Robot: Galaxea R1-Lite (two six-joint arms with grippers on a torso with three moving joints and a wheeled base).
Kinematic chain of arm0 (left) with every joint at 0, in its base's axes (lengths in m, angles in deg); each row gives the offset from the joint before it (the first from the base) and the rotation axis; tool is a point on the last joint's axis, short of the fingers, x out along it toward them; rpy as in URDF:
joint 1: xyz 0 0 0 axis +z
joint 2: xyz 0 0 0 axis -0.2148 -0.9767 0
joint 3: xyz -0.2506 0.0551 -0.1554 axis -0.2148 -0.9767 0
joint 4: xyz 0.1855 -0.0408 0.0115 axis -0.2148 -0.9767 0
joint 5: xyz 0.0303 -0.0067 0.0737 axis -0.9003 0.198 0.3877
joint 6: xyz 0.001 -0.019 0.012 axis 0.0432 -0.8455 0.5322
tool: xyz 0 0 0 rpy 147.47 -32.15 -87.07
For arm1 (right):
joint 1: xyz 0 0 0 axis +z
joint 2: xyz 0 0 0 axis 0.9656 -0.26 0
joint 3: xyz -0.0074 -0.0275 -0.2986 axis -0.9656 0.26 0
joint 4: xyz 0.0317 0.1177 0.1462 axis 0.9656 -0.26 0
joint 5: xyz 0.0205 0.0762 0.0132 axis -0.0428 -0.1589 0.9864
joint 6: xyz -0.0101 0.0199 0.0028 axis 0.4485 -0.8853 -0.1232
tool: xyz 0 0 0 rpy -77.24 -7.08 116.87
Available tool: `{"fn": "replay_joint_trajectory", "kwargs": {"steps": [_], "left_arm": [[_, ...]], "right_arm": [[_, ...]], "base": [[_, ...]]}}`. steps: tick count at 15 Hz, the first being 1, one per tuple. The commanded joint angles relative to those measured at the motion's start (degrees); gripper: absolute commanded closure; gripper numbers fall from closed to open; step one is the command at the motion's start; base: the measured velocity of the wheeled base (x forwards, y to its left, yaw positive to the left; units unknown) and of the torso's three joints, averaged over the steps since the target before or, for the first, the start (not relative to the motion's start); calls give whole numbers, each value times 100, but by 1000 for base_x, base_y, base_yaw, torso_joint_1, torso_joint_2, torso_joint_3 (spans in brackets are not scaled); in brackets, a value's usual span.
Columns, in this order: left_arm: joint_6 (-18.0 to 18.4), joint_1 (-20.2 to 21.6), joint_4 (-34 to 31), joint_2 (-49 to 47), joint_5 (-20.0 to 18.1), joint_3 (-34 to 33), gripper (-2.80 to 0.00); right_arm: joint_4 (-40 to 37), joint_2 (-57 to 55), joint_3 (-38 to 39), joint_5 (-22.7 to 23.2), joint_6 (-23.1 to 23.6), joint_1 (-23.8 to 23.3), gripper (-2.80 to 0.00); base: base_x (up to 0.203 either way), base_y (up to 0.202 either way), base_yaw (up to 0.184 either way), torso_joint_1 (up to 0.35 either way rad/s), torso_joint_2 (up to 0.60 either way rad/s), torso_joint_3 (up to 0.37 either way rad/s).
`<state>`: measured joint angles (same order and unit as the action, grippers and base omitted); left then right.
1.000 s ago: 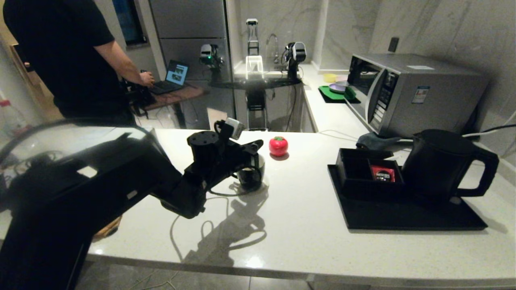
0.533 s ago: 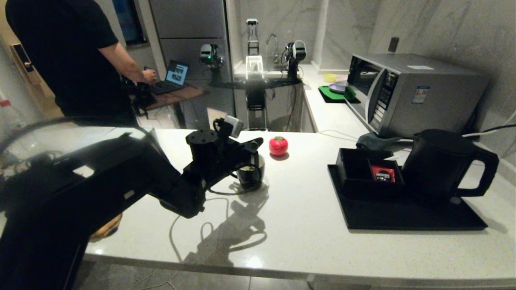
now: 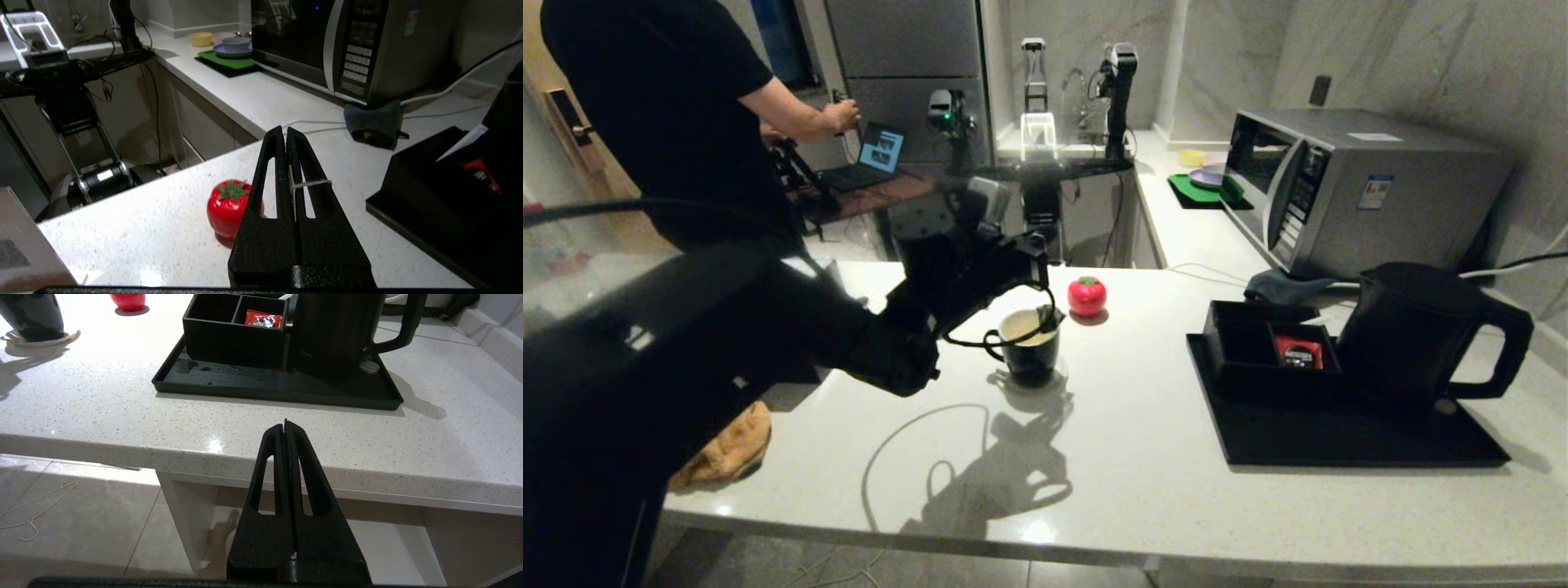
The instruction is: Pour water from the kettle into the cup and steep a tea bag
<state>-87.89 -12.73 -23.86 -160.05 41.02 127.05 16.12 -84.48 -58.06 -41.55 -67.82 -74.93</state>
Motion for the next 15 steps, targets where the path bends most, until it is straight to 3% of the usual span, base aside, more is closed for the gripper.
{"fn": "replay_joint_trajectory", "kwargs": {"steps": [1,15], "left_arm": [[-5,8,6,98,-8,103,0],[4,171,66,-104,-17,26,0]], "right_arm": [[0,-7,-2,0,5,0,0],[0,-7,-2,0,5,0,0]], "base": [[0,0,0,0,0,0],[0,0,0,0,0,0]]}}
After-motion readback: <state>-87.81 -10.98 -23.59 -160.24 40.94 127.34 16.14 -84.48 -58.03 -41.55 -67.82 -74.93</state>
